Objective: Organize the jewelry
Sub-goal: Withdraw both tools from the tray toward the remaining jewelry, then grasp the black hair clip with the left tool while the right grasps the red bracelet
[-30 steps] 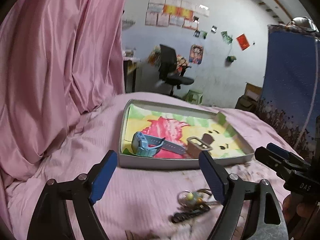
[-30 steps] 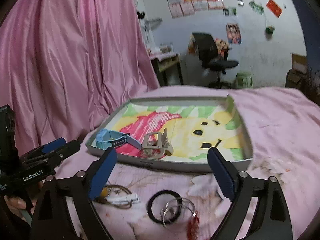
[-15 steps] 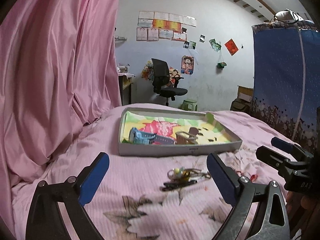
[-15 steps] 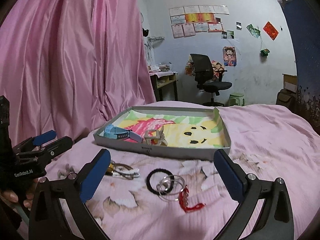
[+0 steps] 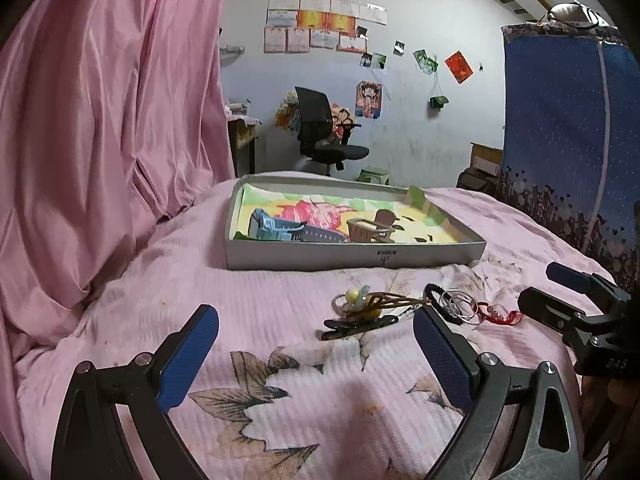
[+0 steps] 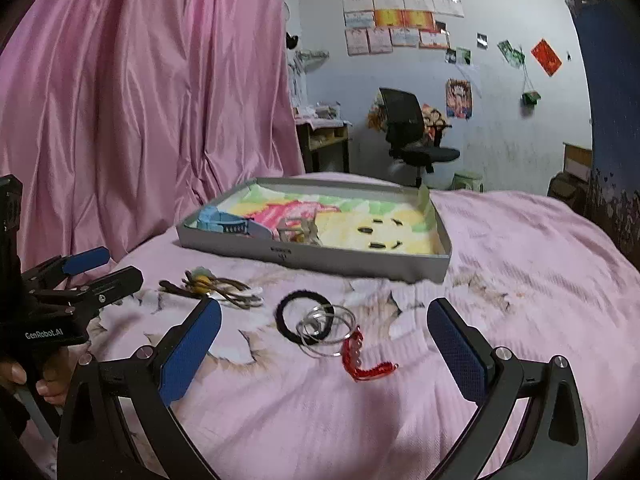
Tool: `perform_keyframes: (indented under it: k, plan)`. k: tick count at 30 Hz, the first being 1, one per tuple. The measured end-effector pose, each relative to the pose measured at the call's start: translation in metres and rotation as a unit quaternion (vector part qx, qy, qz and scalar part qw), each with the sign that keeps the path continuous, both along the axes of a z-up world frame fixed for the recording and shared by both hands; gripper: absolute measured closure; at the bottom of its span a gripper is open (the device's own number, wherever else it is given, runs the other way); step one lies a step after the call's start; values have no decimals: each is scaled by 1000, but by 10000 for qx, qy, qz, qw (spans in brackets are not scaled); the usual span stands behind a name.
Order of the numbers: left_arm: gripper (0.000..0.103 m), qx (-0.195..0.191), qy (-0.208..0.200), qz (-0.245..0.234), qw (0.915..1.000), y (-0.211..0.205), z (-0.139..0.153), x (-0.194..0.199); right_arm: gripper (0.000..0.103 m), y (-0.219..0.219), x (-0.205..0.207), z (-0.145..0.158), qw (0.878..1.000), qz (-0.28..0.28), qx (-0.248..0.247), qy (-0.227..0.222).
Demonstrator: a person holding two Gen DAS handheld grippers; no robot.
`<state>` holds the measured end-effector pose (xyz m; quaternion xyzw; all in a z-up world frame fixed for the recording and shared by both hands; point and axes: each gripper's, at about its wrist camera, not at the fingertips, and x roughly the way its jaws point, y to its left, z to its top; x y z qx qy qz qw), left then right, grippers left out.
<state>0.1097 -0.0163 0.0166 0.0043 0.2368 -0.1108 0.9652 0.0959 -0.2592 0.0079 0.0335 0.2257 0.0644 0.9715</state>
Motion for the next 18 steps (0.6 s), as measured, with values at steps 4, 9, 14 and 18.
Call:
perform_keyframes:
  k: [4, 9, 14, 18]
  plan:
    - [5, -20, 193, -32, 9998, 0, -2, 10, 2, -4, 7, -7, 9997, -7, 90, 217]
    - [5, 13, 441, -146, 9989, -2, -3, 25, 2, -9, 18, -15, 9984, 1, 224, 527]
    - [7, -31, 720, -376, 9967, -4, -7, 40, 17, -13, 33, -22, 9959, -7, 314, 849]
    - [23, 21, 893, -557, 9944, -8, -11, 48, 37, -17, 46, -31, 9929, -13, 377, 1129]
